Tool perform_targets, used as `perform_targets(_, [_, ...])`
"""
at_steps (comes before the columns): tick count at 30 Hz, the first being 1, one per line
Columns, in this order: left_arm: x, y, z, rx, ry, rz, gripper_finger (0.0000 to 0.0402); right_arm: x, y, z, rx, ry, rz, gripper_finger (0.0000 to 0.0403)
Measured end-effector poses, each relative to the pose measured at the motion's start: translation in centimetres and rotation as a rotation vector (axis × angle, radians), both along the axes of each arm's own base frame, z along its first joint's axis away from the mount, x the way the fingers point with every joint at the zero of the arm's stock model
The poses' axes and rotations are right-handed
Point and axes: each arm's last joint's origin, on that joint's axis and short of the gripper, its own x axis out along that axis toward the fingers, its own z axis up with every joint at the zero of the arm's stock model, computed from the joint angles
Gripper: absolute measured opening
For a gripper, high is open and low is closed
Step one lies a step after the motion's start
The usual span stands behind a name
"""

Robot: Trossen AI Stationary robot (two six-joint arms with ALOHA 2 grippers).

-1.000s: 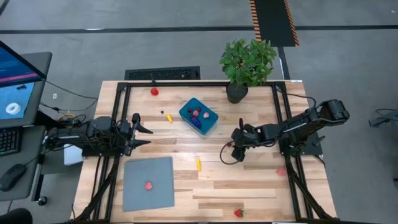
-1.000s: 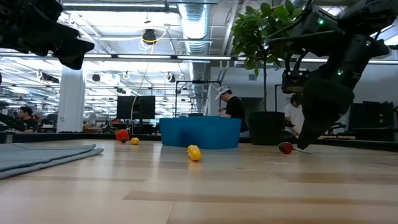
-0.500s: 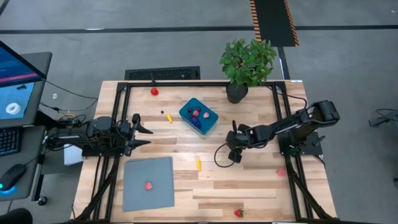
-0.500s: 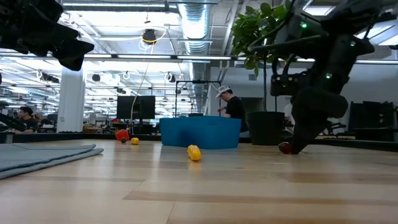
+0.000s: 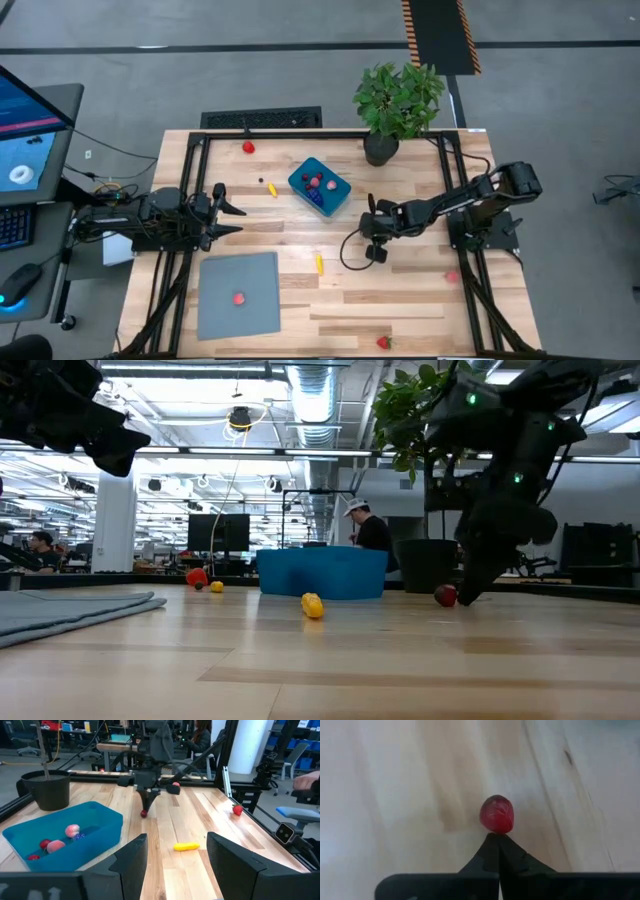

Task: Pick and placing Produce into tupperware
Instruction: Put the cherry into the container

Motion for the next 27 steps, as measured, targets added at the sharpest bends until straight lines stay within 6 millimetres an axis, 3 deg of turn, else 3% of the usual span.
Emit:
perform_targets(15, [0.0, 0.0, 0.7, 0.016, -0.075, 0.000, 0.0193, 0.1, 0.1, 7.6, -0.058, -0.449, 0.139, 0.0011])
perform_targets(19, [0.0, 0.0, 0.7, 0.015, -0.076, 0.000, 0.0193, -1.5, -0.2, 8.5, -0.060, -0.559, 0.150, 0.0011])
perform_targets(27, [0.0, 0.1, 1.0, 0.050, -0.113, 0.029, 0.0193, -5.7, -0.6, 8.1, -0.031, -0.806, 0.180, 0.0011])
